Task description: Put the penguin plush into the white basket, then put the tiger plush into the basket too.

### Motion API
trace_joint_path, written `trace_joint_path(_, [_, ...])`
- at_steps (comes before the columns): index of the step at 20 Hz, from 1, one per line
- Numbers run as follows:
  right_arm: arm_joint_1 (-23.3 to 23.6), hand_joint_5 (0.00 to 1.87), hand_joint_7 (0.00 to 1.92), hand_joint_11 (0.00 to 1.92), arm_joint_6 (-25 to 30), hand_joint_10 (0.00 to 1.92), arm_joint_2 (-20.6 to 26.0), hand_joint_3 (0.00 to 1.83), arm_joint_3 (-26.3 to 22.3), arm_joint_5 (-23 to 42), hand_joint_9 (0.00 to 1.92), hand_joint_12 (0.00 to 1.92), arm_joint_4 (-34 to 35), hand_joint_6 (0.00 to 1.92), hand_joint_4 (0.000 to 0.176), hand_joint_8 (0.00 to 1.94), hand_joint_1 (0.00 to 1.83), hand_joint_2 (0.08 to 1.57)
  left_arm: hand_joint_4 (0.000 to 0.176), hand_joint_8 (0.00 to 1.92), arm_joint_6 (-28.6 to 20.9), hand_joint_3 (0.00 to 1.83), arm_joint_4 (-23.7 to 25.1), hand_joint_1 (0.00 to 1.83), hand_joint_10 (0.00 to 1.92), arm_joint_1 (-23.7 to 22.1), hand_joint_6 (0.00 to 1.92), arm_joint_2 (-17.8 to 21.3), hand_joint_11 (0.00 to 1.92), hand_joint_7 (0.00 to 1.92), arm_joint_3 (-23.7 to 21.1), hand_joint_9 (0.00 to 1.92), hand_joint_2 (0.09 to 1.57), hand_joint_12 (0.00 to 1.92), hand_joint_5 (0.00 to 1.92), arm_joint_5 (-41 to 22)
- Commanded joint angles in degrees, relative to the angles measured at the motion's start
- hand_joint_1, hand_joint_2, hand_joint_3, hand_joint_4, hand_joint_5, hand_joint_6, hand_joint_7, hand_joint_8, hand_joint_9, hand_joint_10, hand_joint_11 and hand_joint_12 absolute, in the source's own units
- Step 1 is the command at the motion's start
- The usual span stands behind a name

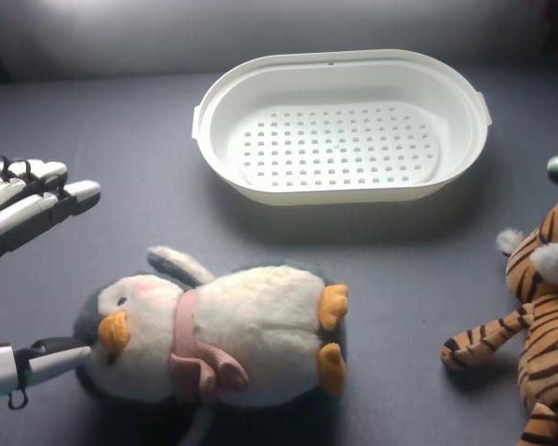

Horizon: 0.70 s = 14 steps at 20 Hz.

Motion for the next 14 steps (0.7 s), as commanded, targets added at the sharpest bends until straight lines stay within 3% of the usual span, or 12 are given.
trace_joint_path(1, [0.09,0.45,0.44,0.26,0.43,0.0,0.05,0.0,0.3,7.05,0.39,0.35,1.55,0.0,0.067,0.0,0.57,1.2,0.092,0.0,-0.3,0.0,-0.05,0.7,0.01,-0.38,0.01,-0.11,0.0,0.16,0.39,0.13,0.95,0.46,0.29,-6.81])
trace_joint_path(2, [0.09,0.45,0.45,0.27,0.45,0.0,0.05,0.0,0.3,7.05,0.39,0.35,1.55,0.0,0.063,0.0,0.56,1.21,0.088,0.0,-0.31,0.0,-0.05,0.71,0.01,-0.38,0.0,-0.11,0.0,0.16,0.41,0.13,0.95,0.47,0.29,-6.71])
trace_joint_path(3, [0.09,0.45,0.45,0.27,0.45,0.01,0.05,0.0,0.33,7.05,0.4,0.35,1.54,0.0,0.055,0.0,0.55,1.2,0.095,0.0,-0.31,0.0,0.24,0.73,0.01,-0.57,0.0,-0.19,0.0,0.15,0.51,0.13,0.94,0.47,0.29,-6.14])
trace_joint_path(5, [0.09,0.44,0.44,0.27,0.45,0.0,0.05,0.0,0.37,7.05,0.4,0.34,1.54,0.0,0.06,0.0,0.56,1.21,0.128,0.0,-0.32,0.0,2.21,0.68,0.0,-1.74,0.0,-0.61,0.0,0.14,0.97,0.12,0.93,0.47,0.29,-3.18])
trace_joint_path(6, [0.1,0.44,0.44,0.28,0.45,0.0,0.04,0.0,0.38,7.05,0.39,0.29,1.54,0.0,0.055,0.0,0.56,1.21,0.139,0.0,-0.31,0.0,3.41,0.7,0.0,-2.71,0.01,-0.94,0.0,0.13,1.32,0.11,0.92,0.33,0.26,-1.19])
trace_joint_path(7, [0.1,0.43,0.43,0.28,0.45,0.0,0.04,0.0,0.38,7.05,0.39,0.27,1.54,0.0,0.056,0.0,0.56,1.22,0.156,0.0,-0.31,0.0,4.72,0.68,0.0,-4.25,0.0,-1.42,0.0,0.11,1.86,0.11,0.89,0.3,0.22,1.26])
trace_joint_path(8, [0.1,0.43,0.43,0.28,0.46,0.0,0.04,0.0,0.38,7.05,0.39,0.27,1.54,0.0,0.065,0.0,0.56,1.22,0.172,0.0,-0.3,0.0,6.5,0.7,0.0,-6.13,0.0,-1.93,0.0,0.11,2.53,0.12,0.85,0.44,0.2,4.39])
trace_joint_path(11, [0.1,0.43,0.44,0.3,0.46,0.0,0.05,0.0,0.41,7.05,0.38,0.21,1.53,0.0,0.068,0.0,0.57,1.23,0.176,0.0,-0.24,0.0,10.58,0.68,0.0,-10.55,0.0,-3.41,0.0,0.05,4.18,0.12,0.77,0.54,0.1,12.36])
trace_joint_path(12, [0.1,0.43,0.44,0.32,0.46,0.0,0.04,0.0,0.41,7.05,0.39,0.22,1.53,0.0,0.089,0.0,0.54,1.23,0.176,0.0,-0.22,0.0,11.72,0.76,0.0,-11.65,0.0,-4.13,0.0,0.01,4.79,0.1,0.72,0.53,0.06,14.71])
trace_joint_path(13, [0.1,0.43,0.44,0.33,0.46,0.0,0.04,0.0,0.41,7.05,0.4,0.22,1.53,0.0,0.09,0.0,0.54,1.23,0.176,0.0,-0.01,0.0,12.39,0.75,0.0,-12.66,0.0,-4.9,0.0,0.03,5.41,0.13,0.7,0.66,0.05,16.65])
trace_joint_path(14, [0.1,0.43,0.44,0.33,0.46,0.0,0.04,0.0,0.41,7.05,0.4,0.21,1.53,0.0,0.062,0.0,0.59,1.24,0.176,0.0,1.74,0.0,12.75,0.75,0.01,-14.18,0.0,-5.98,0.0,0.1,6.22,0.21,0.74,0.84,0.11,20.22])
